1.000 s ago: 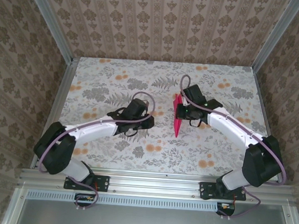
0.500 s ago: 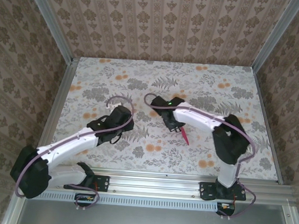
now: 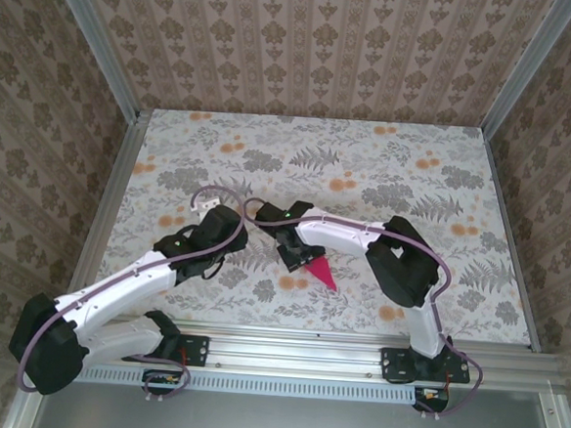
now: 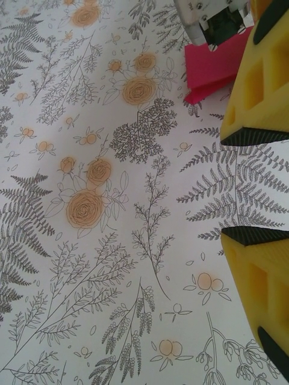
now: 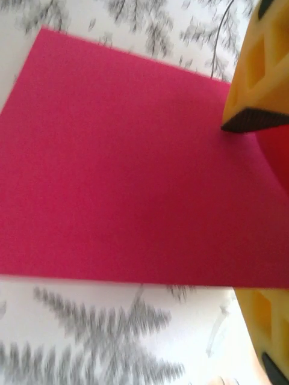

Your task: Fold a paper plane with a square sheet of paper (pick it up from the middle)

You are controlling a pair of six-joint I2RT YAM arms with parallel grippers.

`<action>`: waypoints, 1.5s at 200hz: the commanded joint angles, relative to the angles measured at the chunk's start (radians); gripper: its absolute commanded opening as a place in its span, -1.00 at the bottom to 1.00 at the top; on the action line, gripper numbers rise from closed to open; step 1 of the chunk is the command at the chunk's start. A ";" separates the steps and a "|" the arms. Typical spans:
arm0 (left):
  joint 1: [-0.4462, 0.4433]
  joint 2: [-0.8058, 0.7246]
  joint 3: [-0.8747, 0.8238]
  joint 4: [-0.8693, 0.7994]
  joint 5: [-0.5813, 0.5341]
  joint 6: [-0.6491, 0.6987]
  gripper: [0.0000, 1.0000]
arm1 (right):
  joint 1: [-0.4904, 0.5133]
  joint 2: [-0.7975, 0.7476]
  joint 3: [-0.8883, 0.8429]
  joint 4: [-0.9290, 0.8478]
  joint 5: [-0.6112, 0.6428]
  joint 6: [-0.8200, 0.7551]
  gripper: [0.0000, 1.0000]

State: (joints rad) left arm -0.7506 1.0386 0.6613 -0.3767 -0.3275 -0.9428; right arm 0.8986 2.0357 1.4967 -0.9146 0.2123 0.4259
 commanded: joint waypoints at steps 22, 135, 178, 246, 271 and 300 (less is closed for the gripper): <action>0.010 0.038 -0.004 0.001 0.058 0.035 -0.10 | -0.063 -0.277 -0.136 0.123 -0.200 0.000 0.43; -0.025 0.251 0.096 0.064 0.267 0.122 -0.12 | -0.289 -0.411 -0.504 0.488 -0.715 0.074 -0.88; -0.058 0.309 0.131 0.070 0.320 0.134 -0.13 | -0.319 -0.394 -0.532 0.464 -0.696 0.037 -0.91; -0.084 0.372 0.130 0.121 0.428 0.119 -0.11 | -0.391 -0.331 -0.595 0.548 -0.732 0.027 -0.91; -0.099 0.412 0.147 0.131 0.461 0.118 -0.10 | -0.426 -0.291 -0.629 0.611 -0.760 0.041 -0.90; -0.112 0.453 0.167 0.138 0.480 0.108 -0.05 | -0.463 -0.263 -0.672 0.680 -0.801 0.072 -0.90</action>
State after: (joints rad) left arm -0.8516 1.4647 0.7914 -0.2573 0.1120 -0.8337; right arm 0.4606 1.7432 0.8665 -0.3084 -0.5465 0.4759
